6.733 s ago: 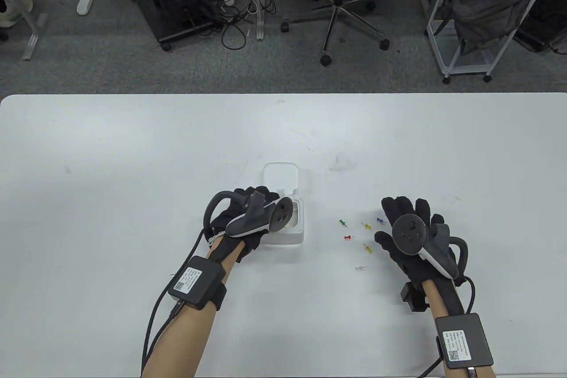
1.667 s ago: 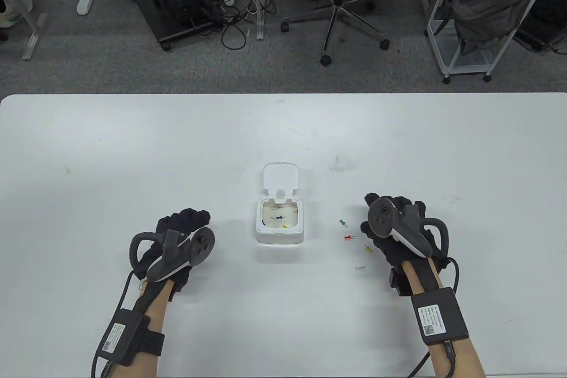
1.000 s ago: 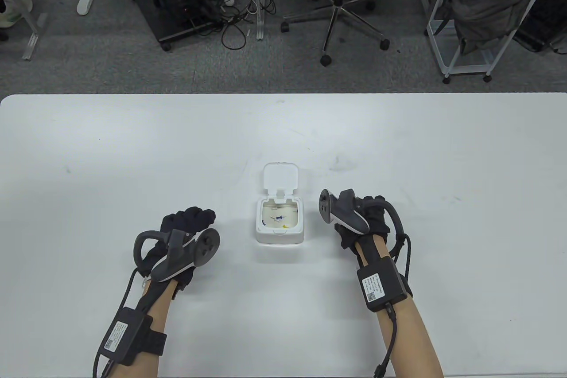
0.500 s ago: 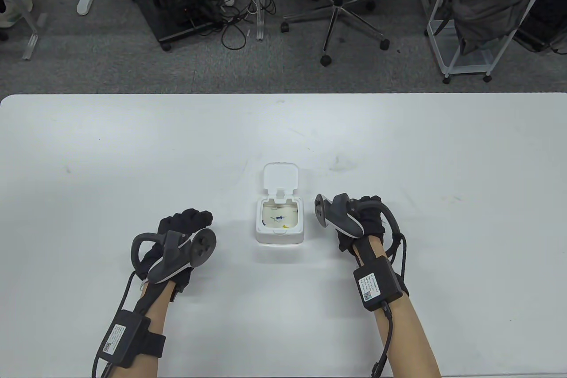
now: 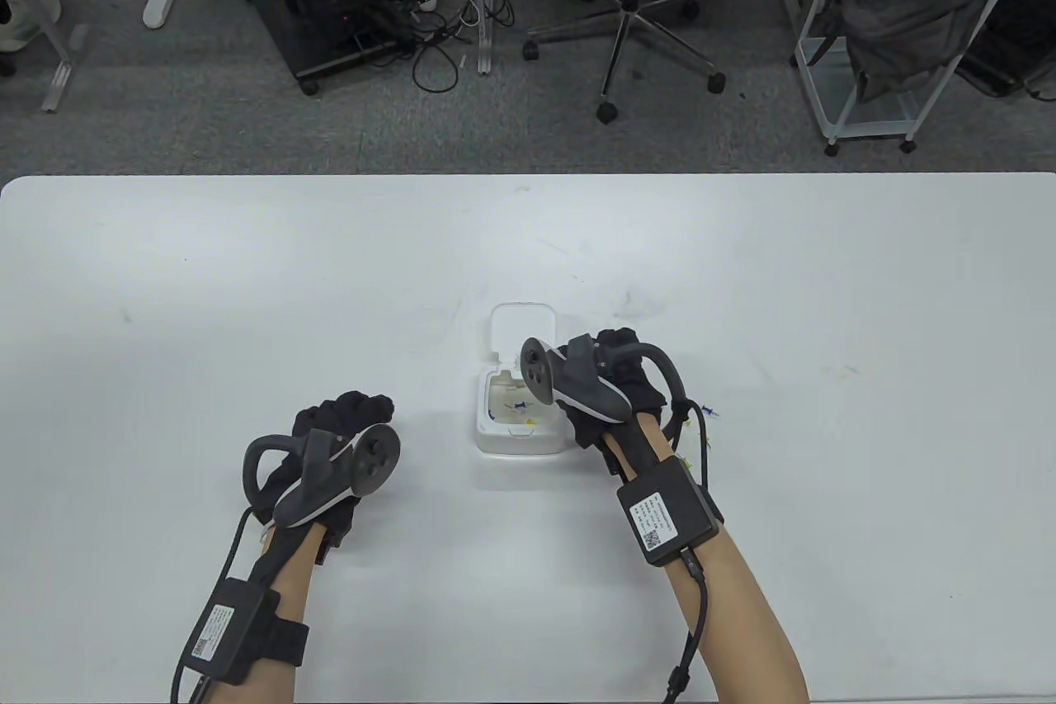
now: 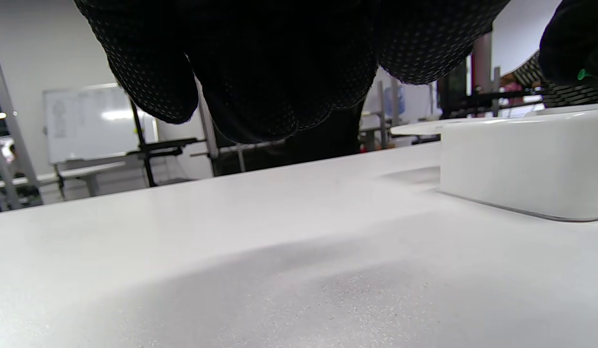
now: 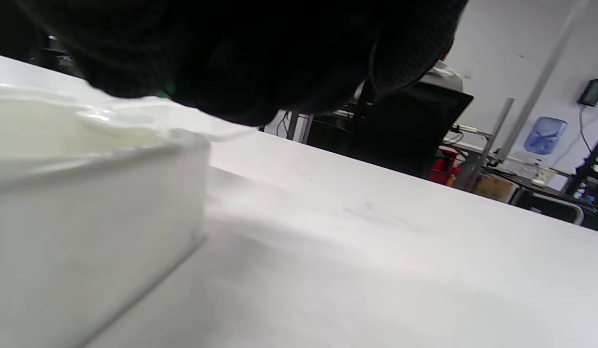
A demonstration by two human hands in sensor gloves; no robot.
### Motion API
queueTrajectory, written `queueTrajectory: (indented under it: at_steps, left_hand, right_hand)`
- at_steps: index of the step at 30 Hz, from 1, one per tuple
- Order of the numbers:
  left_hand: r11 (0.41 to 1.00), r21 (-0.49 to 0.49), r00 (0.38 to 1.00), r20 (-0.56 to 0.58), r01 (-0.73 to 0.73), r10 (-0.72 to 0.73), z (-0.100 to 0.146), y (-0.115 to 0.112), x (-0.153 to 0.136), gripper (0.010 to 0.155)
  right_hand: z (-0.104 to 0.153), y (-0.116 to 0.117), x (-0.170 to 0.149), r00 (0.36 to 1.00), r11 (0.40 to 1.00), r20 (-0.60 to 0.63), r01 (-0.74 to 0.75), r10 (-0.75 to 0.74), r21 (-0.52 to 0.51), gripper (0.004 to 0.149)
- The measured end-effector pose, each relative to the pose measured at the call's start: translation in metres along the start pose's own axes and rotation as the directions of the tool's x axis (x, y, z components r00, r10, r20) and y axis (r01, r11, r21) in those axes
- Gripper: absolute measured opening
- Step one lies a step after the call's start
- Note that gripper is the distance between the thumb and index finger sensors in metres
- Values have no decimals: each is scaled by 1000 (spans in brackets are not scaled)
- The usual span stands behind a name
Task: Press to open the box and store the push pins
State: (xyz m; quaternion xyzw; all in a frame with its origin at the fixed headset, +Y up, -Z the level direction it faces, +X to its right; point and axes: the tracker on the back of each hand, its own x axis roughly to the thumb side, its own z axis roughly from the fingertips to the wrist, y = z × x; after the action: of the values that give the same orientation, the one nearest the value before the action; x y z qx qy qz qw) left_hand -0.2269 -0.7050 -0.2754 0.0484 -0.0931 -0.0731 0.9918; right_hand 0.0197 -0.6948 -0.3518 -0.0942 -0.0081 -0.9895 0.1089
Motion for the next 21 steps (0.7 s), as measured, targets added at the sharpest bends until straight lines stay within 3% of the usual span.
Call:
queueTrajectory:
  at_steps: [11, 21]
  left_hand:
    - [999, -5, 999, 5, 37, -37, 0, 2, -1, 52]
    - [999, 3, 999, 3, 44, -44, 2, 2, 0, 52]
  right_hand:
    - [-6, 3, 28, 998, 999, 49, -36, 35, 32, 44]
    - [3, -11, 5, 1000, 1000, 14, -2, 2, 9, 49]
